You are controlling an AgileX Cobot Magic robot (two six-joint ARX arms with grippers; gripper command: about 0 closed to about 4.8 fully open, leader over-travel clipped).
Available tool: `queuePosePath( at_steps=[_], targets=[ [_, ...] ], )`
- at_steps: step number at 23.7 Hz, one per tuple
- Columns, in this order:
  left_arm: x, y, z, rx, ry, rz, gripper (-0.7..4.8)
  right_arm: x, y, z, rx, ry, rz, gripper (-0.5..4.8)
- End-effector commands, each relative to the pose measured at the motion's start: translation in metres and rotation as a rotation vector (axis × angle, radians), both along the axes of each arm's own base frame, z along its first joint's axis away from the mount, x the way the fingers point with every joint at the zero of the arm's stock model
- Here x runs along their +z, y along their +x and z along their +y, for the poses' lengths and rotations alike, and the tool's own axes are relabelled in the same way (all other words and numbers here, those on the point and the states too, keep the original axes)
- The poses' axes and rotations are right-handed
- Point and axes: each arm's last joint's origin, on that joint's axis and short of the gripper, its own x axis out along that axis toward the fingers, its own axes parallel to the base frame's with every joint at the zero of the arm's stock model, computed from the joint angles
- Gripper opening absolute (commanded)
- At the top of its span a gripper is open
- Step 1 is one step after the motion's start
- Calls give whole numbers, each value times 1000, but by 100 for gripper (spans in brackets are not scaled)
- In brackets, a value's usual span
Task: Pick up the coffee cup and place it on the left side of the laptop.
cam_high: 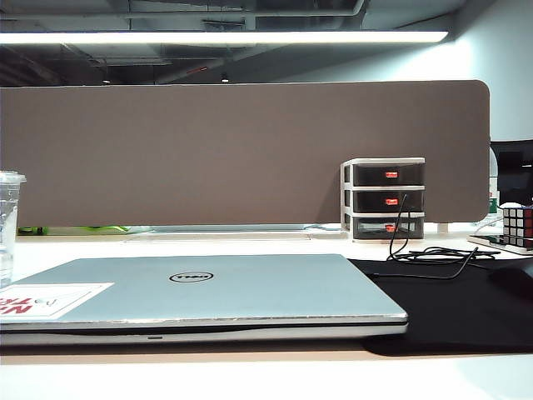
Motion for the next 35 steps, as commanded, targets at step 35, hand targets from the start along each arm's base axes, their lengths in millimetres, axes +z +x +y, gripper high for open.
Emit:
queuePosePath(
  at_steps=[35],
  targets=[
    [5,1,9,300,46,-46,-2,0,0,-3,-85,14,-11,-1]
  ],
)
